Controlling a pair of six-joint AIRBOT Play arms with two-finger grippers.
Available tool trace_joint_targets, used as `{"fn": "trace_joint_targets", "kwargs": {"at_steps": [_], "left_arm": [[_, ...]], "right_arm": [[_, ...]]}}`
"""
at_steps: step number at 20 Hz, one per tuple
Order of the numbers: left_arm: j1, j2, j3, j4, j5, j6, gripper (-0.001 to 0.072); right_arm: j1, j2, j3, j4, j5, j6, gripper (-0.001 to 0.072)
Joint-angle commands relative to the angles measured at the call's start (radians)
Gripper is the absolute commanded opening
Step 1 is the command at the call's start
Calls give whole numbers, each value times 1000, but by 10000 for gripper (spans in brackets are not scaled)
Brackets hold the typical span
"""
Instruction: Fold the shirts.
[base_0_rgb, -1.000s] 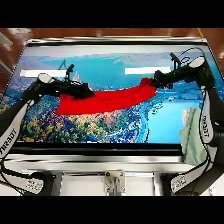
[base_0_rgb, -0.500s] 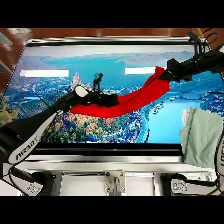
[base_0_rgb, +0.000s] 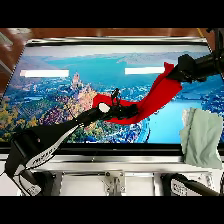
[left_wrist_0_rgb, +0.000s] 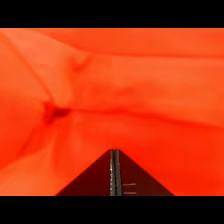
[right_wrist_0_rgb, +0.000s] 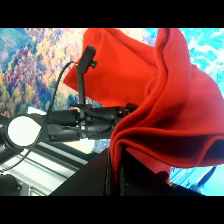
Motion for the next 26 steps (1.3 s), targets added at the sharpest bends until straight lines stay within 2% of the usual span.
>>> {"fn": "trace_joint_targets", "kwargs": {"at_steps": [1,4,6,9,15,20,22,23,24,25,26], "left_arm": [[37,26,3,-57,33,79,36],[156,145,3,-32,19,233,36],[262,253,3,32,-23,296,36],[447,428,3,103,-106,296,36],[764,750,3,113,-293,310,37],[921,927,3,113,-514,309,37],[947,966,3,113,-581,309,37],[951,977,3,113,-603,309,37],[950,983,3,113,-621,309,37],[949,984,3,113,-637,309,37],[949,983,2,113,-651,309,37]], "right_arm": [[1,13,-9,-14,7,26,57],[60,13,-61,-76,-33,26,57],[149,13,-109,-132,-121,26,57],[285,-17,-170,-165,-312,26,57],[533,-243,-174,-138,-657,28,57],[686,-472,-174,-55,-864,86,58],[706,-530,-174,29,-914,89,90],[707,-547,-174,69,-934,89,273],[705,-553,-174,95,-954,89,576],[698,-551,-173,107,-973,89,648],[687,-545,-172,116,-978,89,648]]}}
